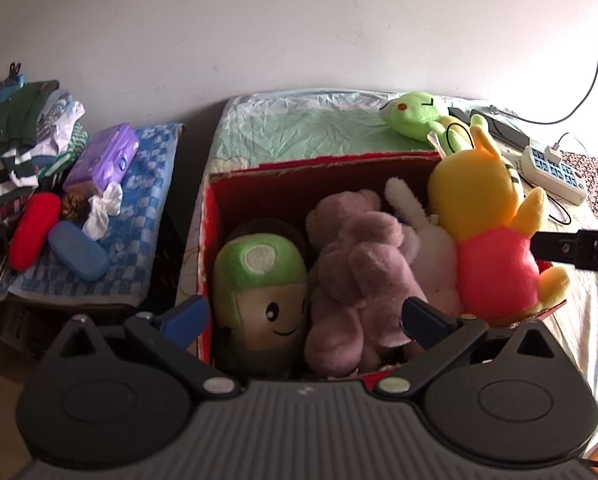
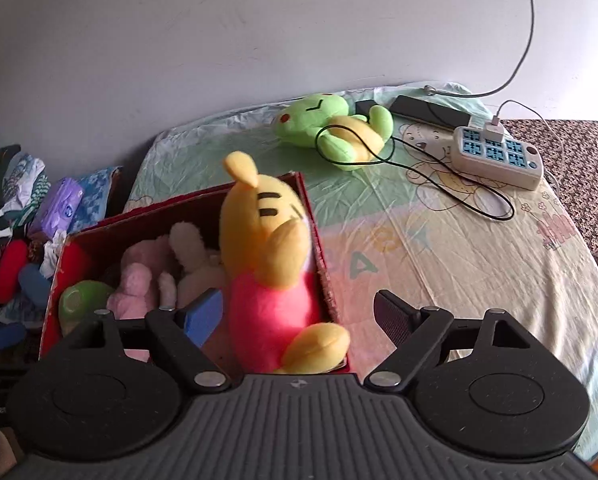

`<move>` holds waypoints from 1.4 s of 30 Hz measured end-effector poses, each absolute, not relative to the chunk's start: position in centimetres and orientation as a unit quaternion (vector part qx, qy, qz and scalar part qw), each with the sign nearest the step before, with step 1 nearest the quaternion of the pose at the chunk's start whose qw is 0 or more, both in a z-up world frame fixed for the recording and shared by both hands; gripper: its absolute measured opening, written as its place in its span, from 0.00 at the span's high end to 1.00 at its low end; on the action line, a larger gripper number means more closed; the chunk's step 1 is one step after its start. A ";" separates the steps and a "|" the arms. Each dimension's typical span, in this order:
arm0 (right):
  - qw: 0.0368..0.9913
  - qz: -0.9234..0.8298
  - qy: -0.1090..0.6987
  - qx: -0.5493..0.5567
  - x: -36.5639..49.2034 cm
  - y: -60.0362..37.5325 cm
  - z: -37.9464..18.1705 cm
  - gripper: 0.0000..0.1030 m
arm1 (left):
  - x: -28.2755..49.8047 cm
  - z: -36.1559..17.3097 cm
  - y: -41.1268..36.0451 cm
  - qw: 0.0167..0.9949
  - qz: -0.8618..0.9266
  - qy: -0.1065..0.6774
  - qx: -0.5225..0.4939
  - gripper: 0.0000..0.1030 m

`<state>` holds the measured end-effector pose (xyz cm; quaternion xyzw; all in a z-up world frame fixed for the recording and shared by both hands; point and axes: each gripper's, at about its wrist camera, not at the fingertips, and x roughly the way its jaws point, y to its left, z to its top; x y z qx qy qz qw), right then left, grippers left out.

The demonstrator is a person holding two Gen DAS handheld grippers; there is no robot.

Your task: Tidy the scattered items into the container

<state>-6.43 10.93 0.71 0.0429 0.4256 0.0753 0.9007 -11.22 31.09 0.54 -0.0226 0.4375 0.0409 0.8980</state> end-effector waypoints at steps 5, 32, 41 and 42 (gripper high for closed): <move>0.899 0.092 0.428 0.020 -7.8 12.1 0.7 0.17 | -12.6 0.5 31.1 0.897 0.029 0.440 -0.038 0.00; 0.870 0.137 0.472 -0.021 -10.2 12.3 -1.4 0.17 | -15.8 -1.3 27.3 0.871 0.090 0.482 0.037 0.00; 0.880 0.141 0.454 -0.011 -9.2 11.9 0.1 0.17 | -14.1 0.4 26.8 0.880 0.103 0.462 0.052 0.00; 0.881 0.142 0.451 -0.011 -9.1 11.9 0.3 0.17 | -13.8 0.7 26.9 0.880 0.104 0.460 0.047 0.00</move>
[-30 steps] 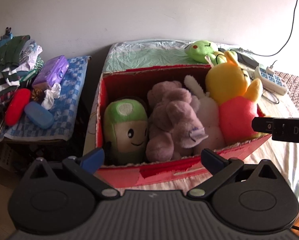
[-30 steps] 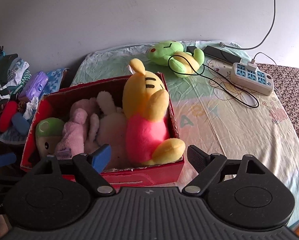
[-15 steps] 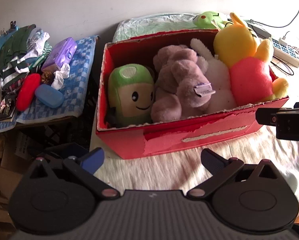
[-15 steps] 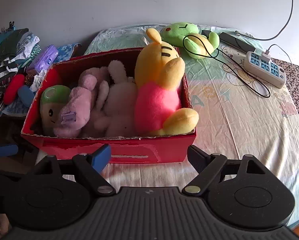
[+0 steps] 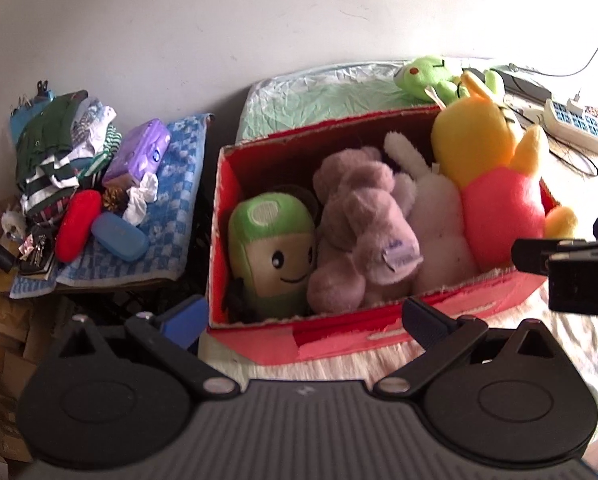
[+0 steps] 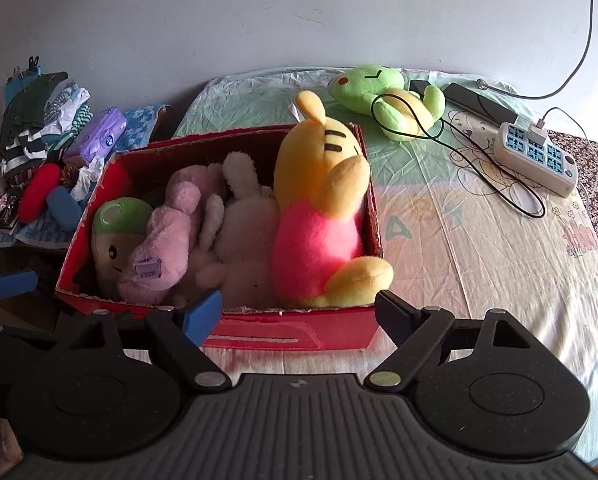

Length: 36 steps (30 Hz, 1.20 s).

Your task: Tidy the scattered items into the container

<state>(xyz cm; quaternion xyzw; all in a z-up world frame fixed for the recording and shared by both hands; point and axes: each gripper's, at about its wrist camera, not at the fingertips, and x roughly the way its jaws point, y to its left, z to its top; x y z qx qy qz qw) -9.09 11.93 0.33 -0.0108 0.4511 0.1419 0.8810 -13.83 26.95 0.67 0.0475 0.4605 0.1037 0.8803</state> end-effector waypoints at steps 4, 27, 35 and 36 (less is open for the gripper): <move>0.887 0.144 0.438 -0.012 -8.7 12.2 1.1 0.17 | -13.0 1.4 27.1 0.883 0.115 0.453 0.050 0.00; 0.899 0.143 0.413 -0.024 -7.0 14.1 1.6 0.16 | -10.8 1.1 29.2 0.892 0.133 0.433 0.009 0.00; 0.904 0.138 0.405 -0.017 -5.7 14.5 0.8 0.16 | -9.2 0.1 29.5 0.891 0.141 0.431 -0.002 0.00; 0.904 0.137 0.405 -0.016 -5.6 14.5 0.6 0.16 | -9.0 0.0 29.5 0.890 0.142 0.432 -0.002 0.00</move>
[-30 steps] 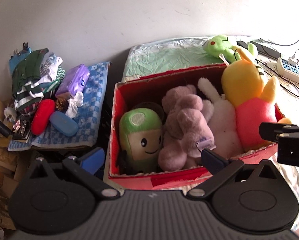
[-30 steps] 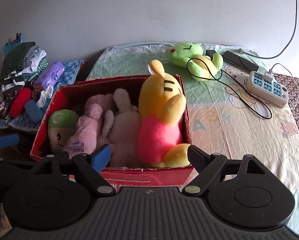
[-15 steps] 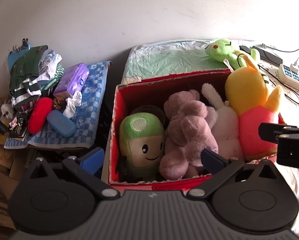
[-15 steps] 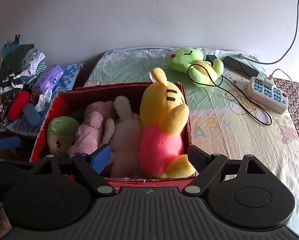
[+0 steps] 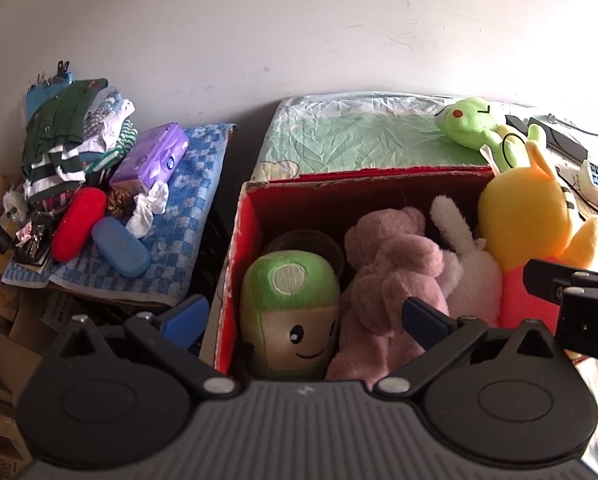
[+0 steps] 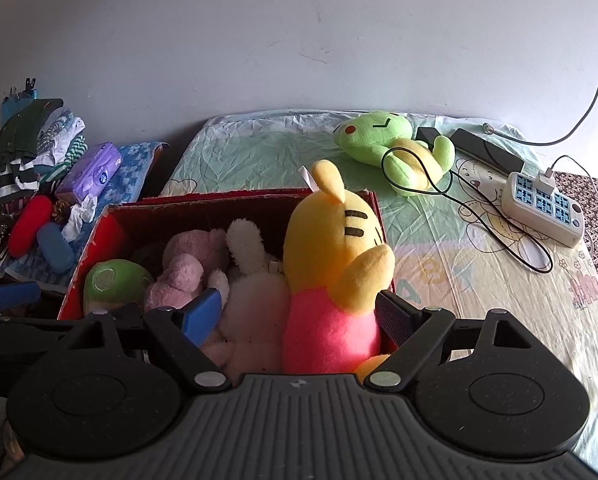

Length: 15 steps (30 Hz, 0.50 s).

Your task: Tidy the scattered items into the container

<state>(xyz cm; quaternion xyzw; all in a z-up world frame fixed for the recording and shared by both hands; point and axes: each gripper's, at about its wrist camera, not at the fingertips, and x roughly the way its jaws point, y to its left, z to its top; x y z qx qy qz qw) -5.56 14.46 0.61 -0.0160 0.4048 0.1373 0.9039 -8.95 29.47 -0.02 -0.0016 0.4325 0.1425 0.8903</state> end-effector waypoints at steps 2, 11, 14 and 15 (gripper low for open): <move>0.903 0.137 0.408 -0.013 -5.3 14.4 0.3 0.16 | -8.6 -0.3 29.5 0.888 0.142 0.436 -0.005 0.00; 0.901 0.139 0.410 0.010 -4.1 13.9 -0.4 0.16 | -7.7 -1.0 29.6 0.885 0.142 0.442 -0.017 0.00; 0.906 0.146 0.396 0.023 -4.2 13.7 0.1 0.16 | -7.4 -0.8 29.5 0.887 0.145 0.438 -0.014 0.00; 0.909 0.147 0.388 0.026 -4.2 13.5 0.3 0.17 | -7.3 -0.7 29.6 0.888 0.144 0.436 -0.014 0.00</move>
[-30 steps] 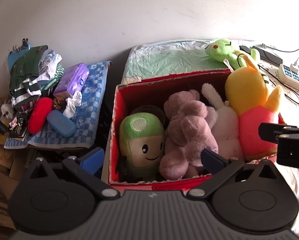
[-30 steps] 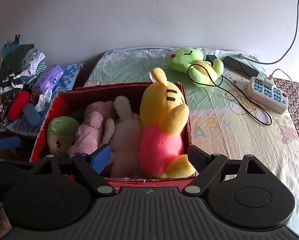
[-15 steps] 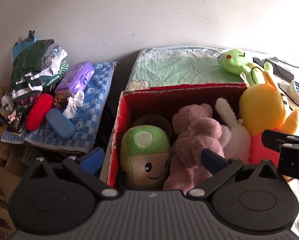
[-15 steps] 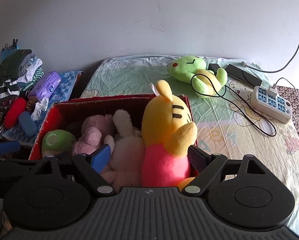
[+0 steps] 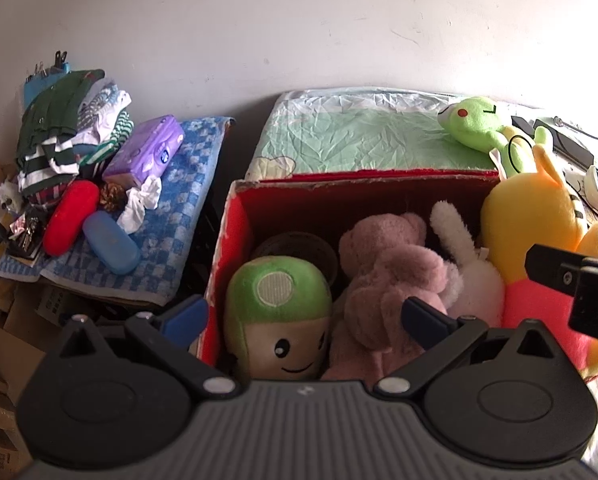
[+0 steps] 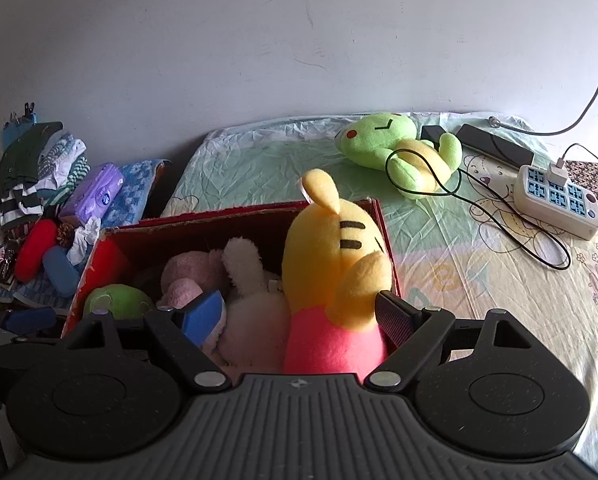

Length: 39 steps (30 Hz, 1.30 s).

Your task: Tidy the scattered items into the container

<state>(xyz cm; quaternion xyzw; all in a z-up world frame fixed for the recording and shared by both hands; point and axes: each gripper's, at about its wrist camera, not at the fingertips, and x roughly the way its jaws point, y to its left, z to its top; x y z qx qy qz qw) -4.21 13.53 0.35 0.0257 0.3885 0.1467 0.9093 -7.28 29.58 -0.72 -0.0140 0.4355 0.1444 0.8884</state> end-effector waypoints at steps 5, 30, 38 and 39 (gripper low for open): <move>0.921 0.155 0.355 0.035 -4.6 13.0 1.4 0.17 | -7.0 0.1 29.3 0.894 0.147 0.424 -0.010 0.00; 0.912 0.156 0.378 0.017 -6.2 13.3 0.3 0.34 | -8.4 -0.5 29.1 0.880 0.148 0.450 -0.038 0.00; 0.906 0.153 0.394 0.023 -6.1 13.5 -0.4 0.38 | -8.5 -0.6 29.2 0.880 0.145 0.451 -0.042 0.00; 0.907 0.153 0.392 0.024 -6.1 13.5 -0.4 0.38 | -8.4 -0.7 29.3 0.880 0.146 0.451 -0.044 0.00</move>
